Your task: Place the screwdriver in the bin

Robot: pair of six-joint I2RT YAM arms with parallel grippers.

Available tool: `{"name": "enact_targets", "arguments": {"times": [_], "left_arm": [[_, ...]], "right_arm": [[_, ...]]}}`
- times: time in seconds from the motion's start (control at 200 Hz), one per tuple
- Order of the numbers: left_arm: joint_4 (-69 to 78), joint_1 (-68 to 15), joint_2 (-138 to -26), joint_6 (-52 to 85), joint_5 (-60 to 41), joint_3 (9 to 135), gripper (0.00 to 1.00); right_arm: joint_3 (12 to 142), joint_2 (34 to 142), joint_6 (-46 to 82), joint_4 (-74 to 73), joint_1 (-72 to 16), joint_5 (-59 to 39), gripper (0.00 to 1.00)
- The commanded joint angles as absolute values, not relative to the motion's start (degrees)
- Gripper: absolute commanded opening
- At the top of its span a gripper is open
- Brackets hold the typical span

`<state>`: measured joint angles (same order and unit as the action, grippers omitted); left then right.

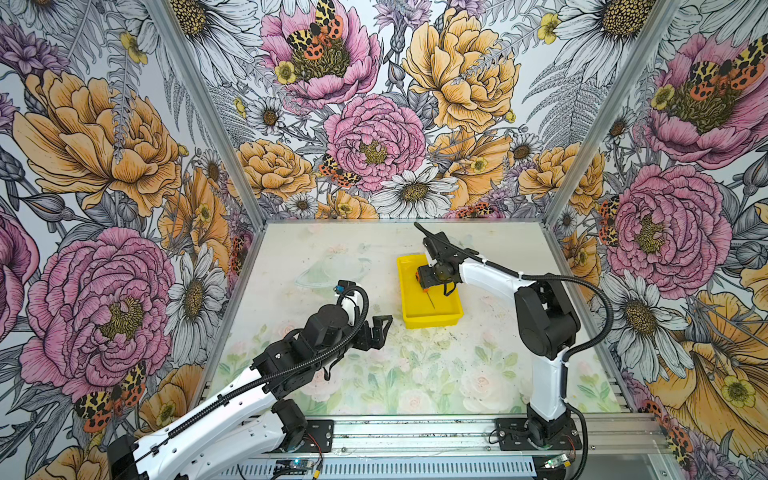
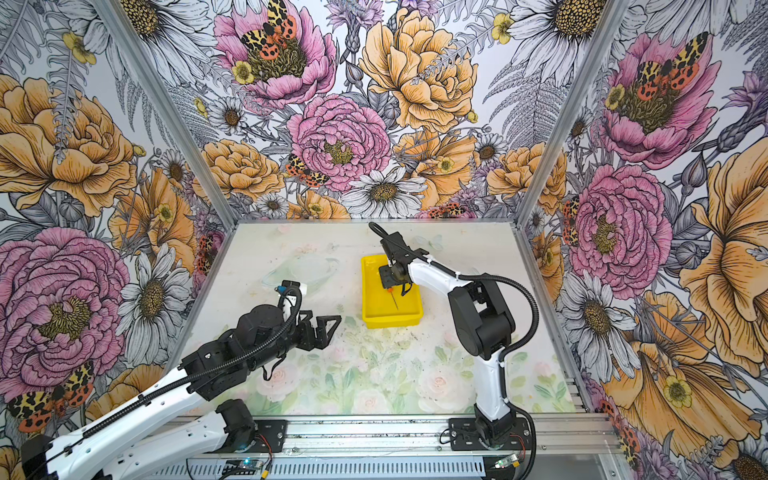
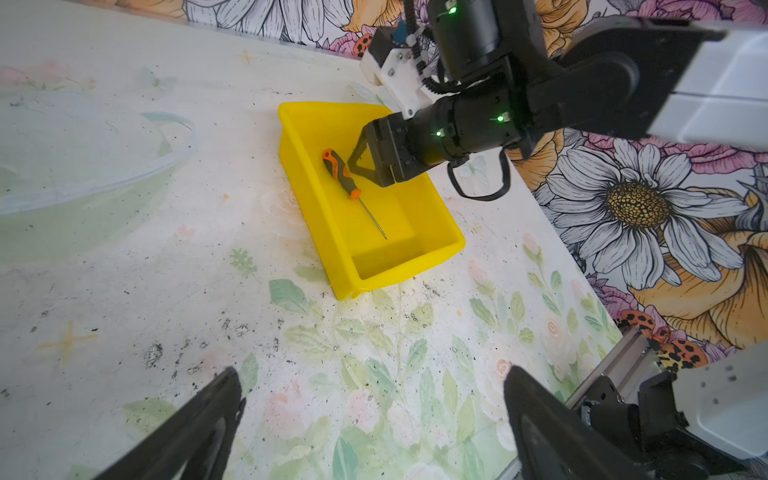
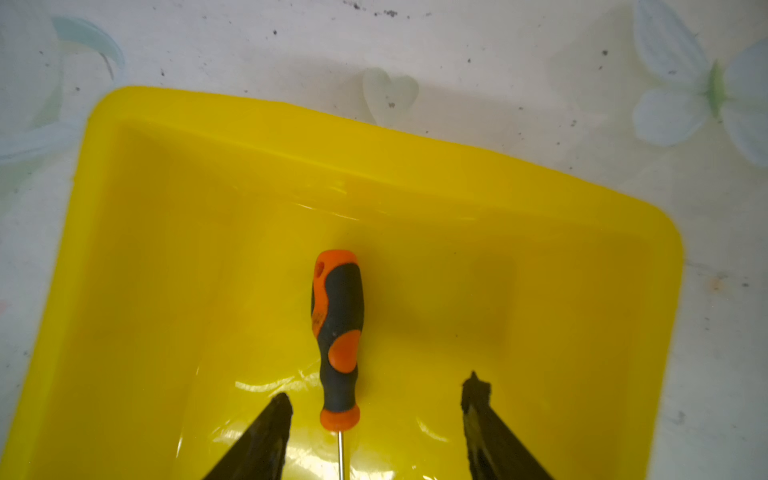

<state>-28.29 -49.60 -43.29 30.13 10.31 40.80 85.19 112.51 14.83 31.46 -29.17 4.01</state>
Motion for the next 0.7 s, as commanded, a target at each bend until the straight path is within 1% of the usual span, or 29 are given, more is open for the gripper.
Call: {"name": "enact_targets", "arguments": {"times": [0.0,0.25,0.29,0.315,0.33,0.34,0.4,0.556,0.631,0.696], "left_arm": [[-31.68,-50.36,-41.42,31.46,15.51,39.99,0.99],[-36.91,-51.30,-40.25,31.97,18.92,40.65,0.99],[-37.13,-51.25,-40.32,31.92,19.50,40.75,0.99],[-37.31,-51.28,-40.35,32.03,19.97,40.81,0.99],[-37.43,-51.29,-40.39,31.94,20.34,40.86,0.99],[-37.55,-51.25,-40.46,31.91,20.69,40.87,0.99],[-38.30,-51.18,-40.93,31.82,23.23,41.29,0.99],[-38.19,-49.70,-43.09,29.29,30.09,42.09,0.99],[-36.55,-46.41,-44.78,26.04,31.10,41.89,0.99],[-34.65,-41.41,-46.60,24.31,30.36,41.60,0.99]], "right_arm": [[82.62,103.31,13.02,31.20,-29.26,6.01,0.71],[68.73,85.07,12.92,30.53,-29.82,7.43,0.83],[65.57,81.29,12.92,30.18,-29.90,8.23,0.87],[63.75,79.28,12.77,29.99,-29.85,8.70,0.93],[62.67,77.86,12.64,29.77,-29.83,9.02,0.98],[61.90,77.03,12.61,29.68,-29.85,9.26,0.99],[57.49,71.42,12.69,29.00,-29.80,11.51,0.99],[47.21,56.52,15.00,27.22,-29.00,21.66,0.99],[43.74,50.63,15.79,26.83,-28.61,25.11,1.00],[41.51,46.64,15.64,26.81,-28.42,27.80,1.00]]}}
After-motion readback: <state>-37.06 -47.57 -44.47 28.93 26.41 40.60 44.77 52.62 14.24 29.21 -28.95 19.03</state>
